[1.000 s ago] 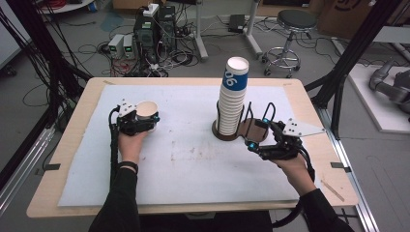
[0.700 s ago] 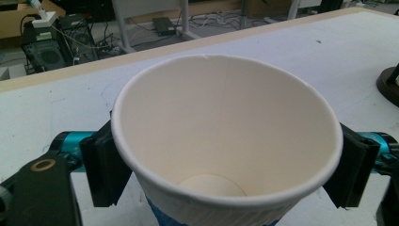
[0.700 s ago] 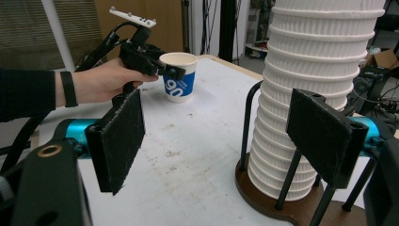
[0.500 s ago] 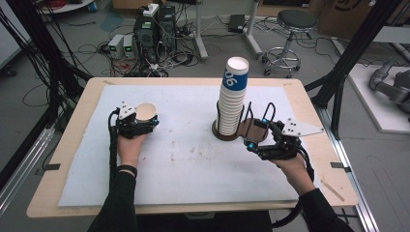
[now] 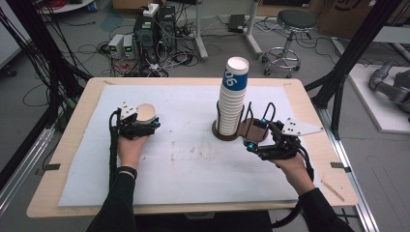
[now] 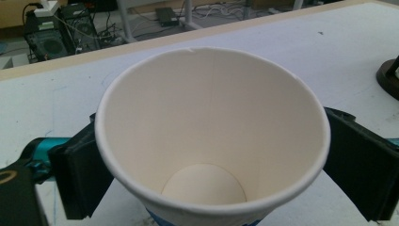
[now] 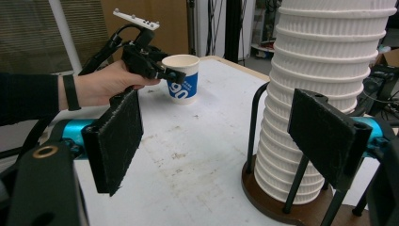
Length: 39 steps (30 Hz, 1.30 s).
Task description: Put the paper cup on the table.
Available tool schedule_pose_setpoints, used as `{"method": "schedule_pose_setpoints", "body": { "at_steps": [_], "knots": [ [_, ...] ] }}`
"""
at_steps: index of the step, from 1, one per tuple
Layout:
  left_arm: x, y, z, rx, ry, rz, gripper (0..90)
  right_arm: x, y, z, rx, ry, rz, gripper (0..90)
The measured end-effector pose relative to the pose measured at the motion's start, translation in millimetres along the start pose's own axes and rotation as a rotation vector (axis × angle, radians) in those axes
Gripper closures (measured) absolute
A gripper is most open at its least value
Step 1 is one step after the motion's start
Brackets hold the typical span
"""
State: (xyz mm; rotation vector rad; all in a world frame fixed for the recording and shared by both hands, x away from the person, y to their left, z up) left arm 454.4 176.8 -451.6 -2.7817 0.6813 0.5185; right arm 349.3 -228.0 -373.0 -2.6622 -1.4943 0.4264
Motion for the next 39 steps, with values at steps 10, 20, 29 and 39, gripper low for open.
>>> {"method": "schedule_pose_setpoints", "body": {
  "at_steps": [10, 20, 29, 39],
  "knots": [
    [-11.3, -3.5, -1.2, -0.015, -0.03, -0.027, 3.9, 0.7, 0.4, 0.6, 0.007, 0.009, -0.006, 17.3],
    [-38.6, -7.4, -4.0, 0.003, -0.031, -0.053, 1.8, 1.4, 1.6, 1.8, 0.016, 0.02, -0.023, 15.3],
    [-66.9, 32.2, -21.0, 0.062, 0.083, 0.102, 1.8, 0.1, 5.2, 7.1, 0.03, 0.019, -0.029, 15.3],
    [-76.7, 101.1, -40.0, 0.184, 0.192, 0.307, 1.9, -2.2, 5.9, 8.1, 0.021, 0.024, -0.017, 15.3]
  ]
}}
Point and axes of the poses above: each handheld gripper's, and its own axes: x roughly forward along the jaws, z roughly out of its underside, y roughly to its right, the point moved 6 cm from there along x, roughly forward along the jaws, and after that the axes turned 9 degrees about x, right-handed, at the moved point
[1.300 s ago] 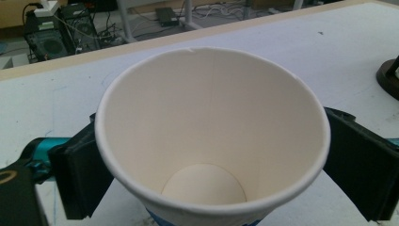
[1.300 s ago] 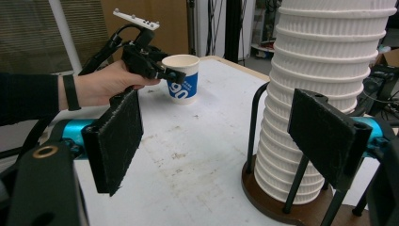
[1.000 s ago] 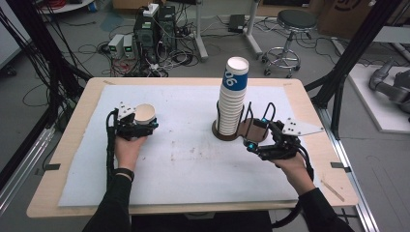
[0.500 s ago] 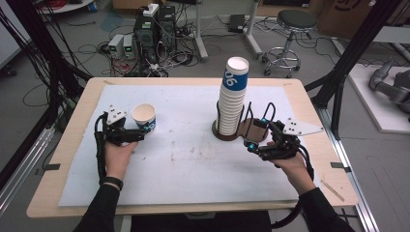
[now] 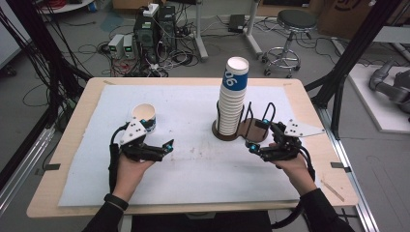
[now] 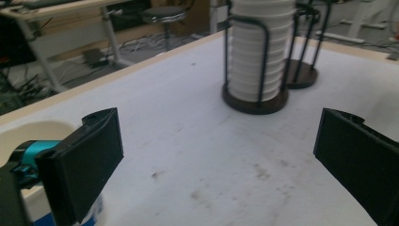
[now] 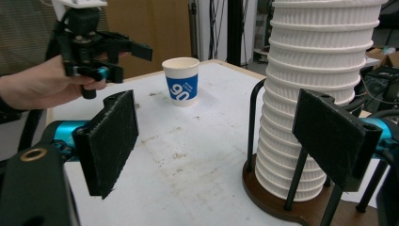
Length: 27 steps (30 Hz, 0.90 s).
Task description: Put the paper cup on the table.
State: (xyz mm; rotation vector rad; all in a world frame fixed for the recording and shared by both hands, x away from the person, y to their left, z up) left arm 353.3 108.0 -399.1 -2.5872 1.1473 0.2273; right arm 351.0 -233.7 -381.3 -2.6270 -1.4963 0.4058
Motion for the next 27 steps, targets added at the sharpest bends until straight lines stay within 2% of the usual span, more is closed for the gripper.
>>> {"method": "schedule_pose_setpoints", "body": {
  "at_steps": [2, 5, 8, 10, 13, 16, 19, 27],
  "knots": [
    [1.4, 7.8, -6.9, 0.004, 0.033, 0.035, 1.9, 0.8, -0.4, 0.6, -0.004, -0.001, 0.001, 15.3],
    [3.5, 17.5, -15.0, 0.023, 0.058, 0.065, 1.9, 2.1, -0.6, 1.8, -0.008, -0.008, 0.002, 15.3],
    [5.8, 25.4, -18.9, 0.018, 0.072, 0.103, 1.9, 2.8, -1.9, 2.6, -0.01, -0.016, -0.005, 15.3],
    [6.6, 28.5, -19.7, 0.022, 0.073, 0.108, 1.9, 3.3, -1.9, 3.0, -0.013, -0.019, -0.003, 15.4],
    [6.6, 32.5, -21.8, 0.0, 0.107, 0.134, 1.9, 4.2, -3.2, 4.9, -0.001, -0.03, -0.011, 15.4],
    [8.6, 33.4, -20.4, 0.0, 0.1, 0.139, 1.9, 5.1, -3.6, 5.8, -0.02, -0.036, -0.007, 15.4],
    [8.9, 31.6, -15.3, -0.021, 0.085, 0.149, 1.9, 6.0, -4.9, 6.1, -0.016, -0.039, -0.014, 15.4],
    [2.9, 23.0, -10.7, -0.016, 0.078, 0.094, 1.9, 5.5, -6.3, 6.9, -0.02, -0.039, -0.006, 15.3]
  ]
}}
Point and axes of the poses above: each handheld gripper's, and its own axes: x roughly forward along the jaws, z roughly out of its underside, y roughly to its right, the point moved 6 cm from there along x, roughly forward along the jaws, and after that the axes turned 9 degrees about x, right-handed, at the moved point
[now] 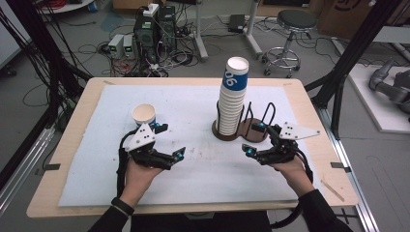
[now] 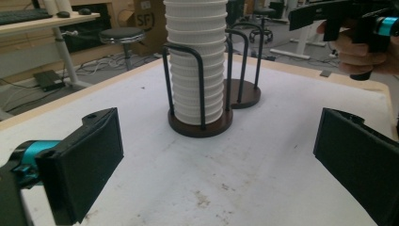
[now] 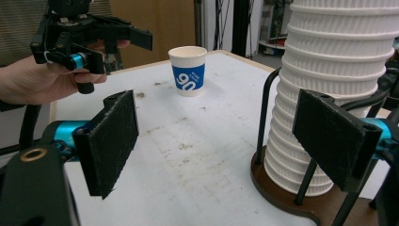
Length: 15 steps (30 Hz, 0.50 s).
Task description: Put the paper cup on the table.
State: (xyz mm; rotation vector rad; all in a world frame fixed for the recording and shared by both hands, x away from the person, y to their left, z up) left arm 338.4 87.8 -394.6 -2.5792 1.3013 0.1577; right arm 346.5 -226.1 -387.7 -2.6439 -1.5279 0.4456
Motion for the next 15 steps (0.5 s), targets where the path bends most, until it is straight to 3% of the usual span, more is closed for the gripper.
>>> {"method": "schedule_pose_setpoints", "body": {
  "at_steps": [6, 12, 15],
  "knots": [
    [-3.0, -3.7, 2.4, 0.01, -0.008, -0.014, 1.9, 2.0, -0.3, 1.6, 0.0, -0.018, 0.007, 15.4],
    [-2.5, -2.4, 3.3, 0.021, -0.017, -0.012, 1.9, 5.2, -3.3, 2.2, -0.006, -0.032, -0.016, 15.4],
    [-2.0, -1.9, 3.1, -0.005, -0.006, 0.002, 1.9, 4.3, -2.1, 1.8, 0.0, -0.03, -0.013, 15.3]
  ]
}}
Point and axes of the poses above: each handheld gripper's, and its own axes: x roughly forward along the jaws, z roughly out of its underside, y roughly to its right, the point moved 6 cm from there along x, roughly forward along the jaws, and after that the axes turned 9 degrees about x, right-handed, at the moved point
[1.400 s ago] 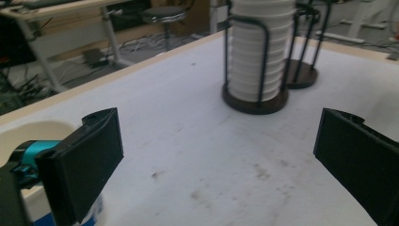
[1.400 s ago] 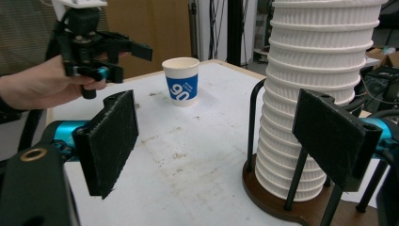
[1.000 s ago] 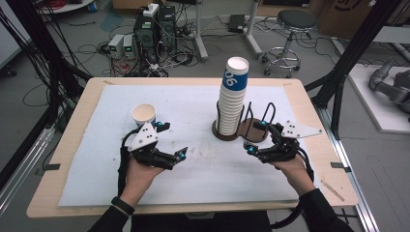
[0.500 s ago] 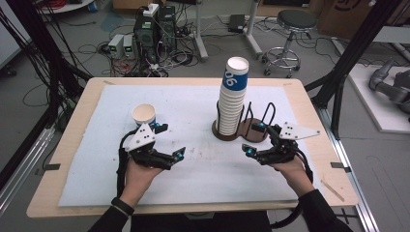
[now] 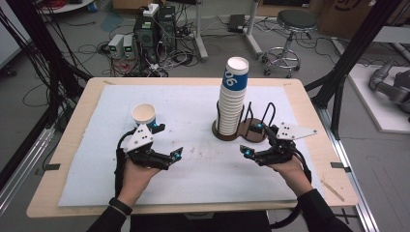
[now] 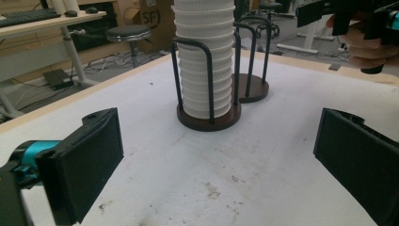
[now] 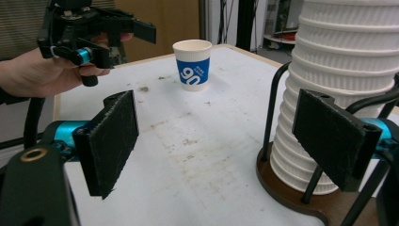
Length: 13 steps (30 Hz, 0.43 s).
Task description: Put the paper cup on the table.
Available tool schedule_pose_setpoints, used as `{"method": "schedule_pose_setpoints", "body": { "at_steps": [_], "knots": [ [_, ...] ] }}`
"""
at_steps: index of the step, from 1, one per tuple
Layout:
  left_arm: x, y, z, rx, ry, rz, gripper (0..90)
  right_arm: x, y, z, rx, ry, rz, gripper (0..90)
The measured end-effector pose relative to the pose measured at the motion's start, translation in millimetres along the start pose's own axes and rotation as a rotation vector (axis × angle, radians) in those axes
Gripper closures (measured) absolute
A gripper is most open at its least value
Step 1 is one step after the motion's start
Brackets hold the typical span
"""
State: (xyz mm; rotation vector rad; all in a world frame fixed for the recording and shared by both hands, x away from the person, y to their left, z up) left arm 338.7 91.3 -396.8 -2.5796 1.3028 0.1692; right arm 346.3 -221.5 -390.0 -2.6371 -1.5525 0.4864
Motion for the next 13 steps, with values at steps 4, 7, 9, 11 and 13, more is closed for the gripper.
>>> {"method": "schedule_pose_setpoints", "body": {
  "at_steps": [4, 7, 9, 11, 13],
  "knots": [
    [0.5, -1.1, 2.1, 0.011, -0.012, -0.013, 1.9, -0.5, 1.2, -0.3, 0.006, 0.002, 0.001, 15.4],
    [1.5, -2.1, 4.1, 0.006, -0.016, -0.014, 1.9, -0.2, 1.4, -0.3, 0.015, -0.002, 0.0, 15.4],
    [2.8, -1.9, 5.1, 0.012, -0.023, -0.016, 1.9, -0.2, 1.3, -0.6, 0.019, 0.0, -0.001, 15.4],
    [4.5, -1.2, 6.4, 0.008, -0.031, -0.013, 1.9, -0.2, 2.2, -1.2, 0.016, 0.006, -0.006, 15.4],
    [5.0, -0.5, 6.9, 0.005, -0.032, -0.008, 1.9, 0.0, 3.3, -1.0, 0.014, 0.005, -0.003, 15.4]
  ]
}}
Point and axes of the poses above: each handheld gripper's, and its own axes: x roughly forward along the jaws, z roughly out of its underside, y roughly to its right, the point moved 6 cm from there along x, roughly forward along the jaws, and after that the axes turned 9 degrees about x, right-handed, at the moved point
